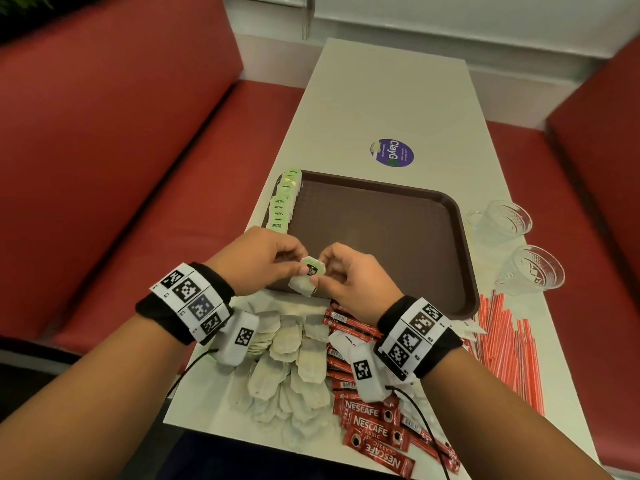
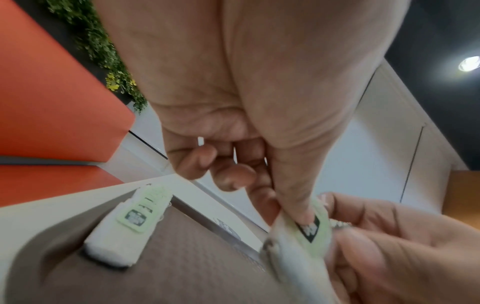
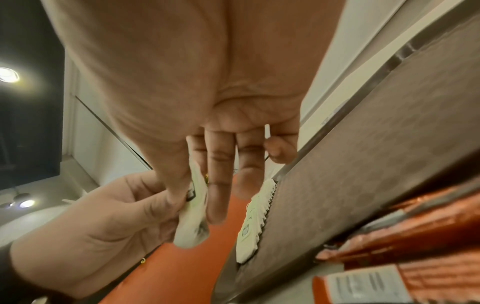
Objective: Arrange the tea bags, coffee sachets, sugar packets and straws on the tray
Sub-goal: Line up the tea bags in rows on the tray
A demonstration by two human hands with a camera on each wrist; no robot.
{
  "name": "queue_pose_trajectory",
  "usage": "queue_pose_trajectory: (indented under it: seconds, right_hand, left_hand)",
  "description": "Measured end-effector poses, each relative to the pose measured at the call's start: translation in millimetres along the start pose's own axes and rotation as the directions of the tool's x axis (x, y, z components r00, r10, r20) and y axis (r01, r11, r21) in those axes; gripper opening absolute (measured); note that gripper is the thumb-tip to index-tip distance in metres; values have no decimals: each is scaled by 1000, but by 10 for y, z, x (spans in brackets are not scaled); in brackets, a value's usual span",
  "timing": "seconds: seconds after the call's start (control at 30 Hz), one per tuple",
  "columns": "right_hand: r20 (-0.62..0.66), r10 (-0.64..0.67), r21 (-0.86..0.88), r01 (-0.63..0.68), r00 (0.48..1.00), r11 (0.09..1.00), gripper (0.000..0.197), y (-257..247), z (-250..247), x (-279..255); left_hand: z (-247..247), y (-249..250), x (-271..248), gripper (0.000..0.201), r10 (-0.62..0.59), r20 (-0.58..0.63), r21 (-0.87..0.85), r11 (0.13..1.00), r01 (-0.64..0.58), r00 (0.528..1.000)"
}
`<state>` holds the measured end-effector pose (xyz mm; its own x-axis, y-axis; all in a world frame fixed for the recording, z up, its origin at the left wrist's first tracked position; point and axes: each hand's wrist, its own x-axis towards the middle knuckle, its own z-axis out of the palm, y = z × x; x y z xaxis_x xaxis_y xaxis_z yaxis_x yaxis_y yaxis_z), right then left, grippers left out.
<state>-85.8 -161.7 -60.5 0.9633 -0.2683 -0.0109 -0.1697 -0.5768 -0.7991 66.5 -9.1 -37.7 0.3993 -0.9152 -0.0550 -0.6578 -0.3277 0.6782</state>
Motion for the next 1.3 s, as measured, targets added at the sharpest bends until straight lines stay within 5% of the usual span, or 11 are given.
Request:
queue_pose_trajectory:
  seconds: [0.17,0.37,0.57,0.83,0.93,1.1,1.3]
  right_hand:
    - [292,89,-236,-18,952,972,30,71,35,-45]
    - [412,145,-337,2,900,941,26,91,104,-92]
    - [430,164,-388,18,888,922,19,93,156,-50]
    - [429,156,-384,24,890,923,13,55,137,-43]
    - [408,144,-389,29,902,921,17,58,128,-32]
    - [328,92,-357,33,940,933,17,62,120,-15]
    - [272,85,-258,-12,958,966,23,67,103,20]
  left_hand:
    - [-72,-269,38,5,-136,-176,54,988,148,975]
    - [-118,-675,148,6,-306,-243,87,938,335,920]
    - [-40,-812,347,16,-410,-152,93,900,425,900]
    - [-82,-744,528,15,-439,-212,161,865,475,873]
    - [-66,-703,512,23,-385,-199,190,887,421,901]
    - [-40,-659,495,31,-377,56,381,864,329,925]
    - [-27,-669,521,31,-366,38,409,855,320,930]
